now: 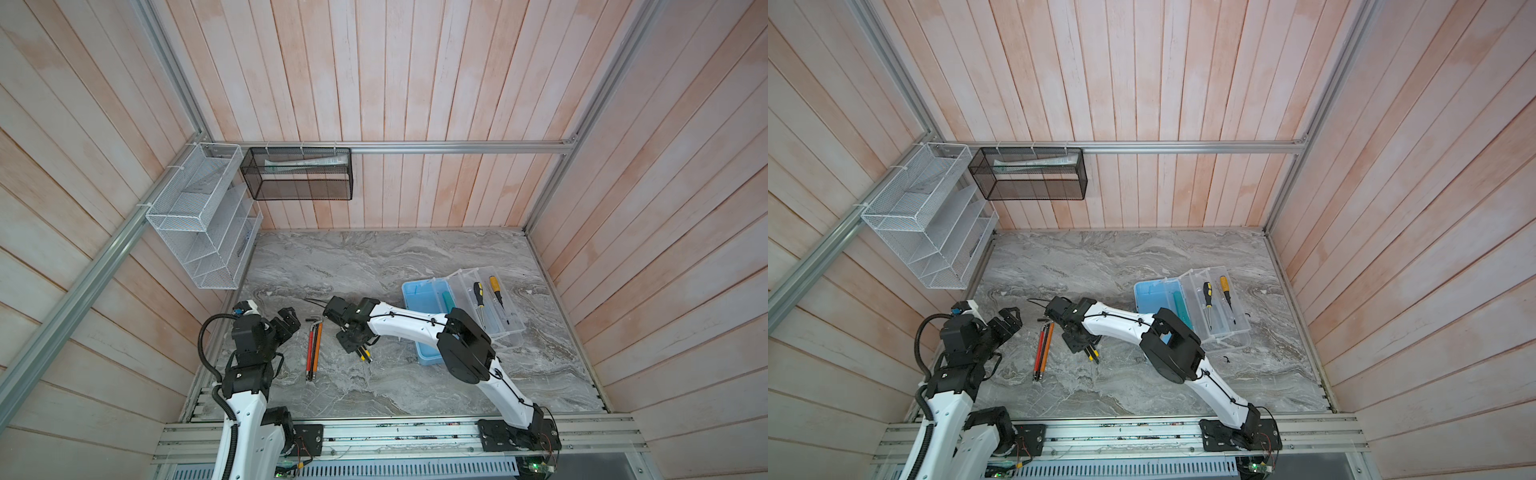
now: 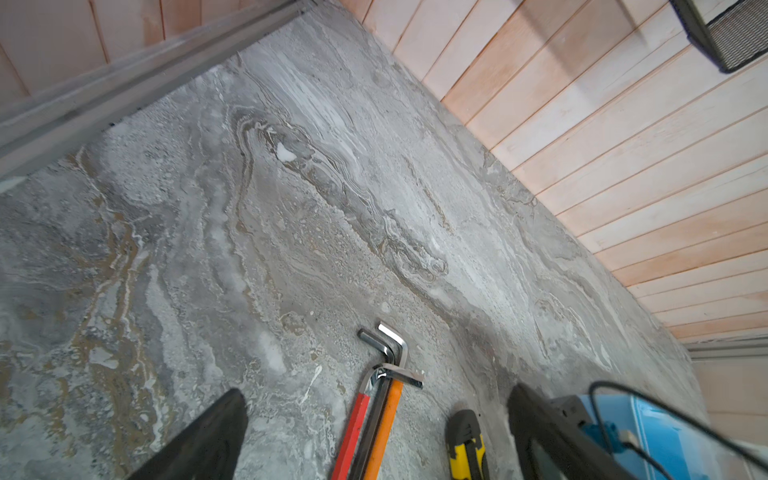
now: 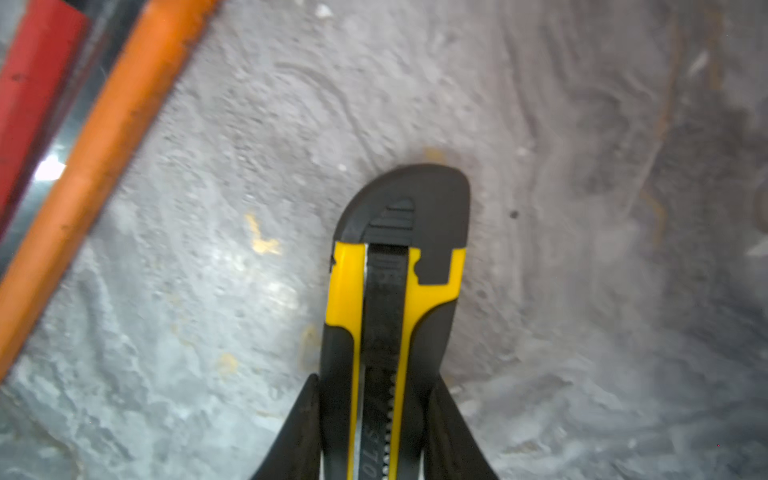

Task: Pack the tool kit
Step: 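Lift the utility knife and carry it over the clear tray, then lower the utility knife into the tray and open the right gripper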

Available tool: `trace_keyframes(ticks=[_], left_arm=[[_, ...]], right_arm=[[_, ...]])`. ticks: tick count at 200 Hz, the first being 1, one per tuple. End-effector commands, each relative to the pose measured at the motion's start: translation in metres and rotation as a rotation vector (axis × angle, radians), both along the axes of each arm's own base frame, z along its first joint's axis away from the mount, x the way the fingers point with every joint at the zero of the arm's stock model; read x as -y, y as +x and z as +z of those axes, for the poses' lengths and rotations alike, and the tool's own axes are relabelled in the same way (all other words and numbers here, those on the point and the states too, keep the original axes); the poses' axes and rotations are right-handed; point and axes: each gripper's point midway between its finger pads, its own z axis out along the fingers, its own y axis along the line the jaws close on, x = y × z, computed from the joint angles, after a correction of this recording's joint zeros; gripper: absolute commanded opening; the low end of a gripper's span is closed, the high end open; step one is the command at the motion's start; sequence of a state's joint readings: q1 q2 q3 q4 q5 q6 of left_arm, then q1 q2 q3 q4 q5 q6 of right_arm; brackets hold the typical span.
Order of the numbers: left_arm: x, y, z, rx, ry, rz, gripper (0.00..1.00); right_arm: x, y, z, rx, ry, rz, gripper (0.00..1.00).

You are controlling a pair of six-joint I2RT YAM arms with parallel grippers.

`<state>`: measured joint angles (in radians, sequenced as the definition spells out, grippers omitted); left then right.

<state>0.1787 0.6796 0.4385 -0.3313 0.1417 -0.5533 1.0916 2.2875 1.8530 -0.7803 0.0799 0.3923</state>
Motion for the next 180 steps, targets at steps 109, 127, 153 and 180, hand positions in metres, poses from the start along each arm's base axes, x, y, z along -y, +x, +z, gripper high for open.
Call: trace_keyframes(ticks=[109,127,153,180], left_arm=[[0.058,-0.01,-0.08,-0.177,-0.165,-0.158,1.0],[0.059,-0.01,-0.085,-0.176,-0.166,-0.159,1.0],[0.064,-0.008,-0.089,-0.177,-0.185,-0.174,1.0],[0.071,-0.007,-0.093,-0.212,-0.187,-0.193,1.0]], right_arm=[[0.236,0.09,0.121,0.26,0.026,-0.44,0.12],[0.26,0.091,0.124,0.289,0.013,-0.488,0.12],[0.289,0.092,0.118,0.316,-0.059,-0.514,0.12],[0.305,0.091,0.104,0.322,-0.188,-0.479,0.13]])
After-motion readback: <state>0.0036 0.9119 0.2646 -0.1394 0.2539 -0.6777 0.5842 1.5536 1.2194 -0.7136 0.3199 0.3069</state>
